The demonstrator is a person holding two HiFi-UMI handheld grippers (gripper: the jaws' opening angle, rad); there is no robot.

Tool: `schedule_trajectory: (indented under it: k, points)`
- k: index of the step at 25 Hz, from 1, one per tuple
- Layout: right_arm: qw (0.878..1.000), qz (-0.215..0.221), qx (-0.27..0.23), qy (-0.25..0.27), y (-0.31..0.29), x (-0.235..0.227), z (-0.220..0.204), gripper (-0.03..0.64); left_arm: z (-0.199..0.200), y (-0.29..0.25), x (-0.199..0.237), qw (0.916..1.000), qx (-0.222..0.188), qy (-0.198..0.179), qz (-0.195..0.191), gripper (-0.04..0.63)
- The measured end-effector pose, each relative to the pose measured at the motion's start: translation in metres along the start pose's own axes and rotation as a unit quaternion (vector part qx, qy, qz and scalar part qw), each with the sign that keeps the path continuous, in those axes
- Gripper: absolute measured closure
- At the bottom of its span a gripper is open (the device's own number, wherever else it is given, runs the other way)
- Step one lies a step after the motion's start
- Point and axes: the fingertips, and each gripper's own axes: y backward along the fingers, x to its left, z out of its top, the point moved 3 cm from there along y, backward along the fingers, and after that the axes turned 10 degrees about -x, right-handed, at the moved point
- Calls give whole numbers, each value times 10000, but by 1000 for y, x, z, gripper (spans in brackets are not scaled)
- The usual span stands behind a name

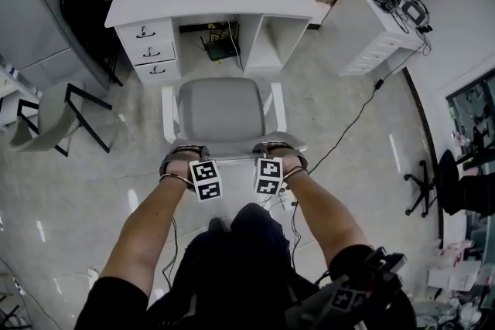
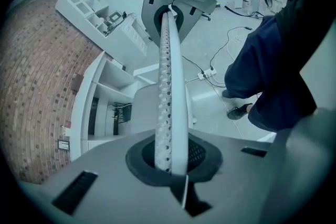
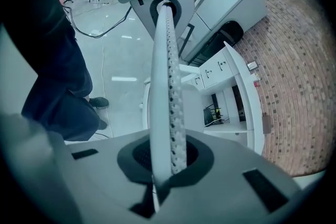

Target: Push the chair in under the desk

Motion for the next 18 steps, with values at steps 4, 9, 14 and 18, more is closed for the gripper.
schedule_trajectory:
  k: [4, 9, 14, 18]
  points:
    - [10000, -95, -4, -9, -4, -10, 0, 606, -2, -4, 13, 9999, -29, -141, 80, 586]
    - [10000, -8, -63, 32, -9, -27, -12, 606, 5, -12, 29, 10000, 0, -60, 52, 584]
    - [9999, 7, -71, 119, -17, -44, -22, 606, 8, -23, 44, 10000, 2, 21, 88, 584]
    - [9996, 6, -89, 277, -23, -63, -35, 606, 16, -31, 58, 9998, 77, 175, 112, 586]
